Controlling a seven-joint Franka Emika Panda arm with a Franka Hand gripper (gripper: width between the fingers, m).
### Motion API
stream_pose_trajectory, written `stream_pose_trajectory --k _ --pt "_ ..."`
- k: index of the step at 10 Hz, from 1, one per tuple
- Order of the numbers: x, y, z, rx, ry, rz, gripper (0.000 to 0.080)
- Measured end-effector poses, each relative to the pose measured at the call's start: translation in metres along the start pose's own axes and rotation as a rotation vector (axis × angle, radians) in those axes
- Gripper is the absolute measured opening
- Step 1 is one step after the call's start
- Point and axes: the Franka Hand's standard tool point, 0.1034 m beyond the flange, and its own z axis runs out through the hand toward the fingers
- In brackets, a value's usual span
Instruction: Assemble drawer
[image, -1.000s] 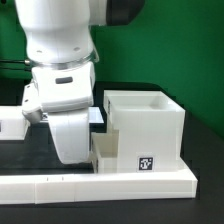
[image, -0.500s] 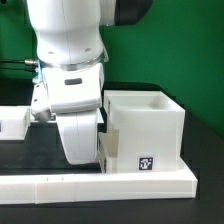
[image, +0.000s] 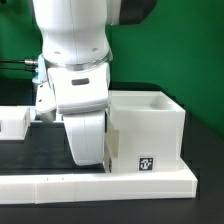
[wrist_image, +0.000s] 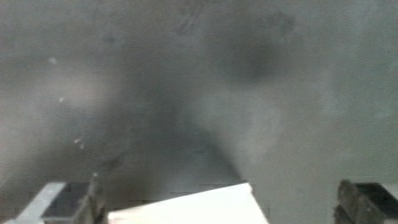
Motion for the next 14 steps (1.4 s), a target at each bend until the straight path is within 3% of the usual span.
stream_pose_trajectory --k 2,5,7,14 --pt "-0.014 -0.007 -0.005 0.0 -0.008 0.012 0.0649" --pt "-0.038 -0.042 -0.024 -0.025 -0.027 0.056 0.0649" --pt "-0.044 -0.061 -0.028 -0.046 -0.035 0.068 0.0649" --pt "-0.047 -0.063 -0.026 -0.044 -0.033 0.099 0.0649"
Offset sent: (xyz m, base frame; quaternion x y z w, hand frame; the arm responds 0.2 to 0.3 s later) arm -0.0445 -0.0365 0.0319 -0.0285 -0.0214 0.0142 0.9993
